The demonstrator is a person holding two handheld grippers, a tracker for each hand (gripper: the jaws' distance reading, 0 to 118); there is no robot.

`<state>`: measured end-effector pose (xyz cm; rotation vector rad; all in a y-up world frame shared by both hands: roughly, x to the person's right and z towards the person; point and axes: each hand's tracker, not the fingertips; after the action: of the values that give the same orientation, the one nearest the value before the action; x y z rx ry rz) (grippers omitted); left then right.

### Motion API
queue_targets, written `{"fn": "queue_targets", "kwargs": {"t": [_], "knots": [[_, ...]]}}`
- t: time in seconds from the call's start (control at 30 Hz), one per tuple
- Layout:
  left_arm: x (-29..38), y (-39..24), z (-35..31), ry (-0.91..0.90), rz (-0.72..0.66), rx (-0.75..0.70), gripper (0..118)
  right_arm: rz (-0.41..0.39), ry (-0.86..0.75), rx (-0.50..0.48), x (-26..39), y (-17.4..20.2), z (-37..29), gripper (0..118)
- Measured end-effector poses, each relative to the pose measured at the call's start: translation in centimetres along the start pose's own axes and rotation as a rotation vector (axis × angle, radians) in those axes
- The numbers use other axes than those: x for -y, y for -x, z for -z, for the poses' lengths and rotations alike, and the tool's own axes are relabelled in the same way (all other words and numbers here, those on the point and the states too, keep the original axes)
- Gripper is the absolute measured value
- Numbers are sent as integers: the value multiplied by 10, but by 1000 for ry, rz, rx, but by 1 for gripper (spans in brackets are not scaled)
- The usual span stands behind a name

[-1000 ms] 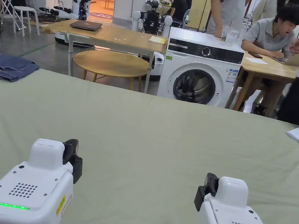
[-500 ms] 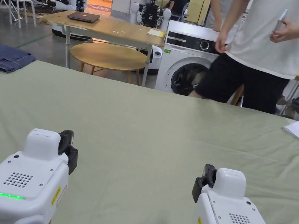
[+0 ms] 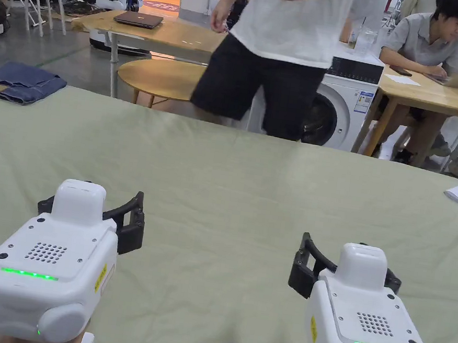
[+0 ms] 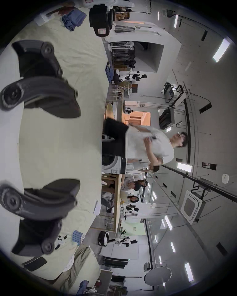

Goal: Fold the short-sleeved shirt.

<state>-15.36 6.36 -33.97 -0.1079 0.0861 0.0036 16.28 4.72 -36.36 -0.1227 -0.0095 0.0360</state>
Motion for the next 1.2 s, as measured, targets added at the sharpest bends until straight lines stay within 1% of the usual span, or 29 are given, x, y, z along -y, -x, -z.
{"fn": "queue_targets", "kwargs": {"t": [0.07, 0.17, 0.23, 0.33, 0.43, 0.53, 0.6, 0.7, 0.83, 0.93, 1.03, 1.2], "knots": [[0, -2, -1, -13, 8, -8, 71, -1, -24, 21, -1, 0, -1, 85], [-2, -4, -3, -32, 28, -15, 73, 1, -26, 24, -3, -1, 0, 93], [-2, -5, -4, -45, 31, -17, 73, 5, -33, 16, -4, -2, -1, 92], [-3, -6, -7, -59, 20, -19, 76, -8, -37, 34, -6, -2, -2, 93], [-3, -5, -9, -66, 5, -29, 76, -9, -37, 17, -7, -3, -3, 92], [-3, -8, -7, -65, 18, -71, 76, -9, -40, -7, -8, -4, -4, 92], [-4, -8, -7, -66, 19, -77, 78, -3, -41, -11, -8, -3, -3, 93], [-5, -3, -5, -65, -7, -60, 83, -7, -27, 67, -9, 2, 1, 93], [0, 5, -6, -130, -44, -9, 83, 42, -30, 74, -9, 1, 3, 93], [2, 2, -10, -170, -1, -62, 83, 99, -12, 54, -10, -4, 6, 93], [0, 0, -9, -148, 36, -89, 84, 127, 18, 33, -13, -7, 9, 93], [-2, 4, -4, -91, 30, -74, 84, 155, 49, 54, -16, -6, 11, 93]]}}
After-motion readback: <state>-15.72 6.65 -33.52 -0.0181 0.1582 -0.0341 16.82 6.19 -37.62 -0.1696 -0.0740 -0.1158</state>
